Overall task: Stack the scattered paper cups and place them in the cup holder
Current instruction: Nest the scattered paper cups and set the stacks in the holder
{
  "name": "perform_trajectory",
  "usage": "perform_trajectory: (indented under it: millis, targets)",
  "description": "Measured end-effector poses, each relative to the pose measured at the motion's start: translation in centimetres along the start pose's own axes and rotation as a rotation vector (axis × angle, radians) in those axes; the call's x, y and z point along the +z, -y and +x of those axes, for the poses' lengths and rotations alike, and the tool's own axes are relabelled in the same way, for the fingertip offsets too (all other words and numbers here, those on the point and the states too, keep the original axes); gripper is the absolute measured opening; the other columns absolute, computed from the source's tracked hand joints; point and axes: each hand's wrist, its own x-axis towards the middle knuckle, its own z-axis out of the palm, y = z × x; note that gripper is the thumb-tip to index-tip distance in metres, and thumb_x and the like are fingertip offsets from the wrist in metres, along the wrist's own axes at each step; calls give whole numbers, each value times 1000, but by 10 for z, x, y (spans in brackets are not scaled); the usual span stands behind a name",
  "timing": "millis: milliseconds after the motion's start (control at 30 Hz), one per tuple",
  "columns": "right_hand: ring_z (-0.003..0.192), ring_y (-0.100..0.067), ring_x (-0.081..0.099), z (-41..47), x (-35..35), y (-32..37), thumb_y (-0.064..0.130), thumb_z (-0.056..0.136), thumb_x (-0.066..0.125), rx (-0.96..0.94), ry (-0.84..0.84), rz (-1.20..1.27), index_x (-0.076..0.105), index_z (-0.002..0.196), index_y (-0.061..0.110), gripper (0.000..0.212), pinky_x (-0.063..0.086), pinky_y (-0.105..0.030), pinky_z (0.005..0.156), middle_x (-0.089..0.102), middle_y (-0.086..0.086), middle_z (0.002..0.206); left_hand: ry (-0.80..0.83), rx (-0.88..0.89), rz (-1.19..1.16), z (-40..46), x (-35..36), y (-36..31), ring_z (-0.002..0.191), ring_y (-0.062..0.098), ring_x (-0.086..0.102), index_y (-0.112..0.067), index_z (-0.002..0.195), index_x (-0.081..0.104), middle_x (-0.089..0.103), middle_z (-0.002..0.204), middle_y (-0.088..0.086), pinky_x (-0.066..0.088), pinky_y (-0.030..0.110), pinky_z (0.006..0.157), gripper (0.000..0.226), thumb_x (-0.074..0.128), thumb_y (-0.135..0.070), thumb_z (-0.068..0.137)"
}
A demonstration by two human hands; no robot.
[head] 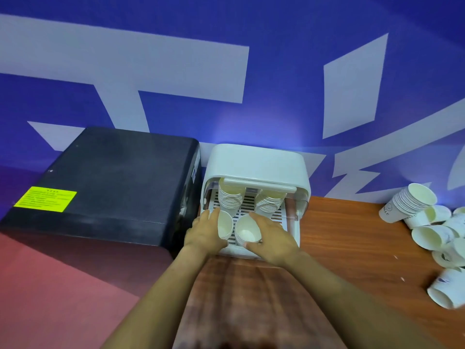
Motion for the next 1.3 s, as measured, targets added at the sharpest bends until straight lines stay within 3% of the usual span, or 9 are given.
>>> perform_trajectory:
  millis: [267,533,800,933,1033,1300]
  targets:
    - [138,-17,32,-11,-2,-9,48,83,62,-37,7,72,15,148,35,82,34,-38,110,25,10,154,-11,-8,25,-14,-2,-3,143,31,15,-27,149,10,3,159,5,28,48,111,88,66,-40,81]
    - [139,-14,29,-79,7,-42,41,85,64,-36,-58,202,18,149,30,79,26,-27,114,28,2,152,-88,121,-48,-69,7,-30,145,25,12,-31,150,11,6,159,3,24,43,112,84,62,-41,84]
    - [136,-12,36,-150,-1,-105,37,87,63,150,-57,174,25,147,31,72,30,-24,109,33,3,150,-122,212,-128,-93,45,-67,138,21,28,-28,147,24,25,152,0,33,38,110,74,61,-36,84]
    - [113,-11,55,-168,-9,-134,38,87,63,199,-48,178,45,135,31,52,42,-26,98,58,6,122,-38,239,-111,-103,74,-95,132,20,37,-26,143,33,37,145,-1,34,32,109,66,62,-38,85]
    - [97,-10,60,-180,-18,-166,37,85,65,222,-58,235,56,123,27,40,48,-29,90,61,9,104,19,272,-85,-105,88,-126,128,17,44,-25,137,42,46,138,-1,35,28,106,55,60,-38,87]
    - [93,-8,60,-219,-66,-307,36,86,63,212,-60,280,60,115,27,31,49,-33,89,62,13,96,51,244,-3,-107,155,-247,120,18,52,-21,129,50,57,130,2,41,29,99,45,60,-37,88]
